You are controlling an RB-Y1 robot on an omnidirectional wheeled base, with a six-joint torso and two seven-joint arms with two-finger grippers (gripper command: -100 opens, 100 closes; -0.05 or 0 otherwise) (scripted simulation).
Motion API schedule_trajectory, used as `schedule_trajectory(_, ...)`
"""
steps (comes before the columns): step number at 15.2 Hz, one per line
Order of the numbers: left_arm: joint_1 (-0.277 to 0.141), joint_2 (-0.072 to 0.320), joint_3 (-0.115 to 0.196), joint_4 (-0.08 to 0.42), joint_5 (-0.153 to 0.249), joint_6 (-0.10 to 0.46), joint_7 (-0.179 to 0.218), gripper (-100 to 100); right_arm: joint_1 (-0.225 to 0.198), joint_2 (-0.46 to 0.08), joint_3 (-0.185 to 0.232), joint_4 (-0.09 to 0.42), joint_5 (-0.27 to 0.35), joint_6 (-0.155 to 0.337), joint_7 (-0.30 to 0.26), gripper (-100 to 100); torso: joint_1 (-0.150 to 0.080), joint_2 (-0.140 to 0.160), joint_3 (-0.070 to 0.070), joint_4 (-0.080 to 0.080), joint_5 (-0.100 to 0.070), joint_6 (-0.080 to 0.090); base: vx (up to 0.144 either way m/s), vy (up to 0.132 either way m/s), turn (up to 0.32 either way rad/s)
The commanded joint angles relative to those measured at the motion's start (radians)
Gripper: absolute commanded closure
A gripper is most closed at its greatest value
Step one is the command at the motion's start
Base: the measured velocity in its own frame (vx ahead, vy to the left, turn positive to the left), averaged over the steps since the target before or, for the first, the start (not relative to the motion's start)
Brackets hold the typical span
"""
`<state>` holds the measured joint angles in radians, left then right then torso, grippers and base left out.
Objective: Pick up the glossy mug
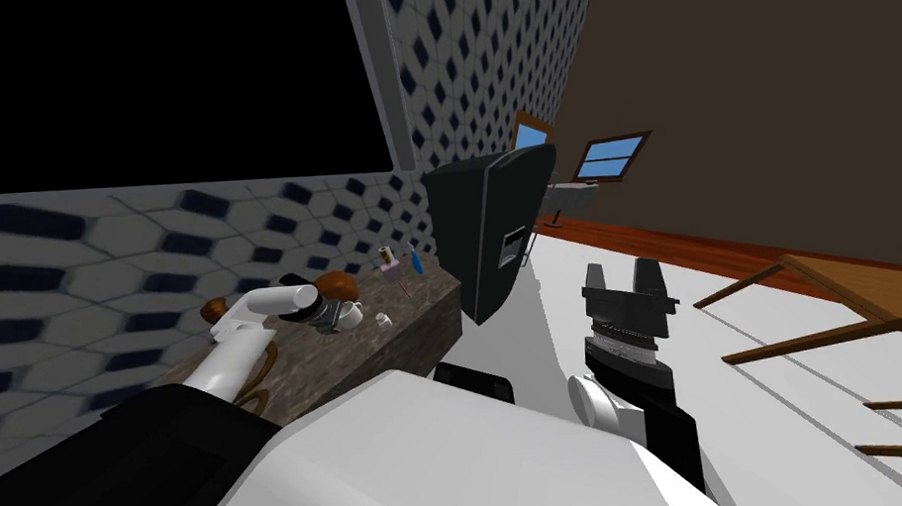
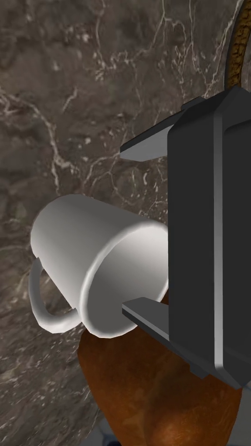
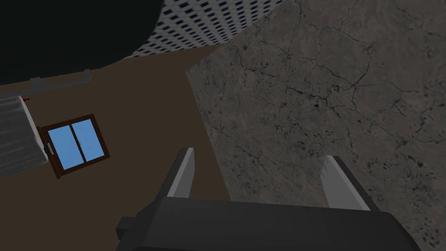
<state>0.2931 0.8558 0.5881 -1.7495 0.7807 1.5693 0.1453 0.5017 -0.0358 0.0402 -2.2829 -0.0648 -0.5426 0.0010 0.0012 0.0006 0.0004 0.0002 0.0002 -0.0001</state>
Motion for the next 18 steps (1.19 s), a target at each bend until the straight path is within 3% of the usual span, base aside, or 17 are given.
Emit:
schedule_trajectory(1,0.000,0.006,0.009,0.011,0.014,0.043,0.000,-100,0.000,0.000,0.000,0.000,0.000,0.000,0.000,0,0.000,0.000,0.000,0.000,0.000,0.000,0.003,0.026,-0.146)
schedule_trajectory(13,-0.006,0.045,0.059,0.078,0.094,0.248,0.010,-100,0.000,0.000,0.000,0.000,0.000,0.000,0.000,0,0.001,0.000,0.000,0.000,0.000,0.000,-0.002,0.032,-0.102)
schedule_trajectory(14,-0.006,0.043,0.055,0.071,0.087,0.228,0.009,-100,0.000,0.000,0.000,0.000,0.000,0.000,0.000,0,0.001,0.000,0.000,0.000,0.000,0.000,-0.003,0.027,-0.038)
schedule_trajectory(18,-0.012,0.016,0.019,0.123,0.052,0.171,-0.008,-100,0.000,0.000,0.000,0.000,0.000,0.000,0.000,0,-0.001,0.001,0.000,0.000,0.000,-0.001,-0.008,0.001,-0.035)
